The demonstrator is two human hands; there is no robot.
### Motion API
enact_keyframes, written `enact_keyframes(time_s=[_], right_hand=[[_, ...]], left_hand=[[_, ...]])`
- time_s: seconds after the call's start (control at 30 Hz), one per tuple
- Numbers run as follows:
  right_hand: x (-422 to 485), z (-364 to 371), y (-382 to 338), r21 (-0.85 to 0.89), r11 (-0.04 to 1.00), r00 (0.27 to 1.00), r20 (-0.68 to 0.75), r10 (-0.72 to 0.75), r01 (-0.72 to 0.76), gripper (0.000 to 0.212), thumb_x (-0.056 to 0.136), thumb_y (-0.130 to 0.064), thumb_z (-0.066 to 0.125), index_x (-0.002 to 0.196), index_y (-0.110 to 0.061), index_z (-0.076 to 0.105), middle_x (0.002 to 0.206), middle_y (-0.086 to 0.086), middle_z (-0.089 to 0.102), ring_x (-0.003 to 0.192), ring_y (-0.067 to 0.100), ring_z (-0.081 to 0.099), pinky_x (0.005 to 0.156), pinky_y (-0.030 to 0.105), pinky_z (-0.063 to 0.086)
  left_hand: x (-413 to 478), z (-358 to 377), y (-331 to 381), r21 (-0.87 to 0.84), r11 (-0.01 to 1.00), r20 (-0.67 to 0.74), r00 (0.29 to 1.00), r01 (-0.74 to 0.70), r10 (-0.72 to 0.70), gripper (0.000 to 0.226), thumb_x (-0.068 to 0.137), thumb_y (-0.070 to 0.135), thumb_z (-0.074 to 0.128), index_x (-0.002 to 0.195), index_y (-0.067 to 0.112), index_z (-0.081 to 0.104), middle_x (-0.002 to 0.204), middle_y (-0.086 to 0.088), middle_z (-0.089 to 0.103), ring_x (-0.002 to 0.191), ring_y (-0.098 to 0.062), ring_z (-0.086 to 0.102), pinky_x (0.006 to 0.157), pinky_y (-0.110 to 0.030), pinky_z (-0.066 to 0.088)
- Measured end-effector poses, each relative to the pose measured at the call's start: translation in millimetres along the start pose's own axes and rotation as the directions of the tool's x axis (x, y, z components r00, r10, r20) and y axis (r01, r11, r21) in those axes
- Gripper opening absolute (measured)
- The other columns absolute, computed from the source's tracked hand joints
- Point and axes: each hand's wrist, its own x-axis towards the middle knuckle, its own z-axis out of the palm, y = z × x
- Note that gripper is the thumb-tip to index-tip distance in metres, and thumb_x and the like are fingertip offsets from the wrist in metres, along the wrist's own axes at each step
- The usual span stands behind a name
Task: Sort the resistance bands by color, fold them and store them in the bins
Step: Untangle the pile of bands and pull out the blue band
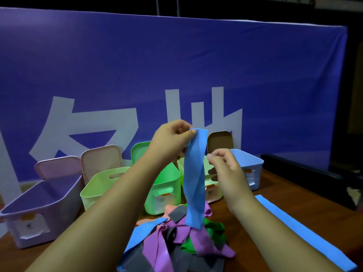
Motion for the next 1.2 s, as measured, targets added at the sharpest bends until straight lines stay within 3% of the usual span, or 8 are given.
enact_keyframes(time_s=[0.2, 0.33, 0.43, 0.6, 0.73, 0.9, 1.07, 1.2], right_hand=[[11.3, -18.3, 10.8, -0.187, 0.98, 0.984, 0.151, 0.091, -0.062, 0.026, 0.102, -0.042, 0.068, 0.126, -0.035, 0.06, 0.122, -0.011, 0.067, 0.111, 0.006, 0.065, 0.075, 0.017, 0.05], [10.4, -31.0, 21.3, -0.173, 0.978, 0.964, 0.22, 0.152, -0.114, 0.015, 0.106, -0.027, 0.065, 0.121, -0.027, 0.067, 0.111, -0.009, 0.076, 0.096, 0.002, 0.072, 0.063, 0.007, 0.05], [9.1, -44.8, 32.0, -0.211, 0.967, 0.966, 0.183, 0.182, -0.142, 0.009, 0.104, -0.025, 0.067, 0.113, -0.027, 0.07, 0.101, -0.006, 0.08, 0.083, -0.003, 0.074, 0.077, 0.019, 0.059], [-0.3, -76.2, 54.5, -0.204, 0.959, 0.953, 0.191, 0.234, -0.194, 0.013, 0.103, -0.023, 0.067, 0.114, -0.023, 0.075, 0.106, -0.008, 0.082, 0.103, 0.013, 0.076, 0.095, 0.036, 0.058], [-12.3, -106.2, 65.8, -0.237, 0.942, 0.943, 0.172, 0.283, -0.24, 0.014, 0.106, -0.021, 0.062, 0.109, -0.014, 0.075, 0.09, -0.001, 0.078, 0.08, 0.012, 0.071, 0.073, 0.028, 0.053], [-20.6, -158.1, 72.3, -0.359, 0.895, 0.95, 0.062, 0.305, -0.264, 0.013, 0.101, -0.022, 0.06, 0.102, -0.019, 0.072, 0.074, 0.005, 0.072, 0.061, 0.02, 0.067, 0.054, 0.036, 0.051], [-27.5, -223.8, 68.6, -0.523, 0.812, 0.958, -0.037, 0.283, -0.26, 0.006, 0.098, -0.023, 0.064, 0.1, -0.023, 0.07, 0.07, 0.001, 0.072, 0.05, 0.017, 0.063, 0.048, 0.031, 0.05], [-33.5, -268.1, 66.0, -0.574, 0.766, 0.941, -0.025, 0.337, -0.29, 0.007, 0.098, -0.025, 0.072, 0.102, -0.02, 0.071, 0.079, 0.014, 0.071, 0.045, 0.021, 0.053, 0.047, 0.031, 0.045]], left_hand=[[22.8, 20.5, 21.9, -0.082, 0.996, -0.018, 0.999, -0.036, 0.035, 0.009, 0.098, 0.032, 0.07, 0.097, 0.024, 0.075, 0.069, 0.011, 0.065, 0.058, -0.014, 0.062, 0.051, -0.032, 0.051], [31.9, 36.8, 31.1, -0.153, 0.988, -0.041, 0.999, -0.008, 0.002, 0.011, 0.099, 0.031, 0.069, 0.099, 0.022, 0.075, 0.075, 0.009, 0.069, 0.058, -0.013, 0.063, 0.049, -0.029, 0.049], [36.6, 49.8, 33.7, -0.184, 0.983, -0.046, 0.999, 0.005, -0.014, 0.012, 0.101, 0.032, 0.069, 0.102, 0.021, 0.076, 0.082, 0.007, 0.072, 0.06, -0.011, 0.064, 0.046, -0.025, 0.047], [44.8, 76.3, 30.9, -0.234, 0.972, -0.061, 0.997, 0.037, -0.053, 0.014, 0.103, 0.028, 0.067, 0.105, 0.016, 0.074, 0.084, 0.002, 0.07, 0.058, -0.012, 0.062, 0.047, -0.026, 0.049], [53.9, 104.5, 20.6, -0.341, 0.932, -0.046, 0.988, 0.122, -0.146, 0.012, 0.102, 0.026, 0.066, 0.105, 0.016, 0.074, 0.091, -0.005, 0.071, 0.062, -0.016, 0.065, 0.05, -0.027, 0.053], [68.1, 154.2, -8.1, -0.412, 0.873, -0.008, 0.956, 0.263, -0.292, 0.013, 0.1, 0.018, 0.064, 0.105, 0.008, 0.069, 0.092, -0.014, 0.068, 0.065, -0.023, 0.07, 0.057, -0.032, 0.059], [61.1, 223.8, -45.4, -0.376, 0.837, 0.107, 0.915, 0.399, -0.388, 0.003, 0.103, 0.011, 0.063, 0.103, 0.008, 0.062, 0.092, -0.019, 0.066, 0.058, -0.029, 0.072, 0.056, -0.037, 0.065], [47.4, 280.3, -79.9, -0.283, 0.831, 0.158, 0.878, 0.478, -0.452, 0.007, 0.105, 0.011, 0.061, 0.109, 0.006, 0.06, 0.083, -0.021, 0.068, 0.054, -0.026, 0.073, 0.055, -0.037, 0.065]])
